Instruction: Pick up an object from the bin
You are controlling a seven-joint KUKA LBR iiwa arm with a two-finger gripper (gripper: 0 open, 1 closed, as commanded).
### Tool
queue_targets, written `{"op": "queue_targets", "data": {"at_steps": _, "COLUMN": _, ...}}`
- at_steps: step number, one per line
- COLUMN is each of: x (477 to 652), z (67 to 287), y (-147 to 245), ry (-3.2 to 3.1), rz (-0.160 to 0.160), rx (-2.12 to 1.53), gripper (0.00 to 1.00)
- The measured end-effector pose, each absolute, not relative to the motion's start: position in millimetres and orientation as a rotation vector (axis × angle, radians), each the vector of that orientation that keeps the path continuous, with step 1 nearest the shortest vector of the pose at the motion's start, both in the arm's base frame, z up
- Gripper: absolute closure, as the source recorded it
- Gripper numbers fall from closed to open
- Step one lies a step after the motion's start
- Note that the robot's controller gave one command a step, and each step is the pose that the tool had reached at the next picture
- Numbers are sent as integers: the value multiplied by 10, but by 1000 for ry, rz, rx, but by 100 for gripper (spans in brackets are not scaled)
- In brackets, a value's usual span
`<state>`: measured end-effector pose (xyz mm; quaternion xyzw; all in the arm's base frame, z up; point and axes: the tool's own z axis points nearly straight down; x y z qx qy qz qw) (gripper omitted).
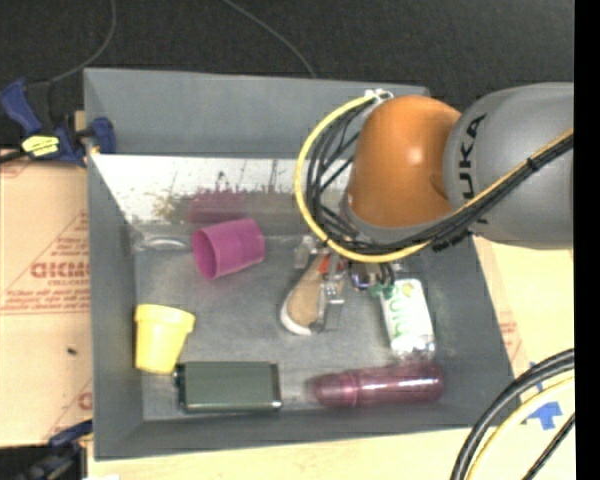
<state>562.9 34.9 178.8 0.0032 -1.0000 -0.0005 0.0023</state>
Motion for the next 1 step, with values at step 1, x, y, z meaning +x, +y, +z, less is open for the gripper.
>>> {"op": "queue_targets", "data": {"at_steps": 1, "x": 5646, "z": 1834, "y": 351, "ry": -3145, "rz": -3, "rx": 9, "gripper": 0}}
